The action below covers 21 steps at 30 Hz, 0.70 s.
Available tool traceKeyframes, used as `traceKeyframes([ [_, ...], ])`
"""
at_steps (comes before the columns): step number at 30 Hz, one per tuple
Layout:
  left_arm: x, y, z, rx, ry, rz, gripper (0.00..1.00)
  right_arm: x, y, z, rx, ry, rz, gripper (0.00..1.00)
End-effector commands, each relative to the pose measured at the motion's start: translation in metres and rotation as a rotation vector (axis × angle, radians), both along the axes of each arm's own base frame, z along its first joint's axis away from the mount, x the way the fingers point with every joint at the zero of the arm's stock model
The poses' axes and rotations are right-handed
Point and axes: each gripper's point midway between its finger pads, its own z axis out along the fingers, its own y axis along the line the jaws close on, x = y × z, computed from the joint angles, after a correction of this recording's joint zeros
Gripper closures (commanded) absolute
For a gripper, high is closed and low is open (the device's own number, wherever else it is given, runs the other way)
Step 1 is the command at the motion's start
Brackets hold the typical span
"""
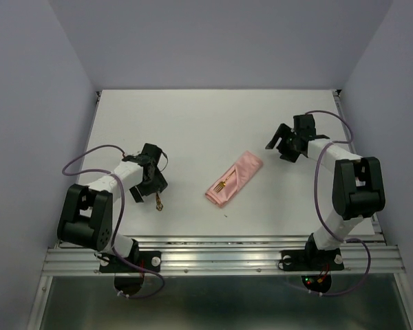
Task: Fold the napkin into a case and place the utensils inside
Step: Move the spoon to the center of the board.
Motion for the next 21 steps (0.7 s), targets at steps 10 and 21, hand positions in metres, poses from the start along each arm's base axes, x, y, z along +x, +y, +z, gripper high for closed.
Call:
traceKeyframes([
  [10, 0.05, -0.079, -0.014, -0.308, -0.086, -0.203, 0.26, 0.004, 0.007, 0.011, 0.022, -0.042, 0.03, 0.22],
  [21, 0.144, -0.168, 0.053, -0.476, -0.24, -0.384, 0.27, -0.001, 0.005, 0.015, 0.01, -0.049, 0.028, 0.22],
])
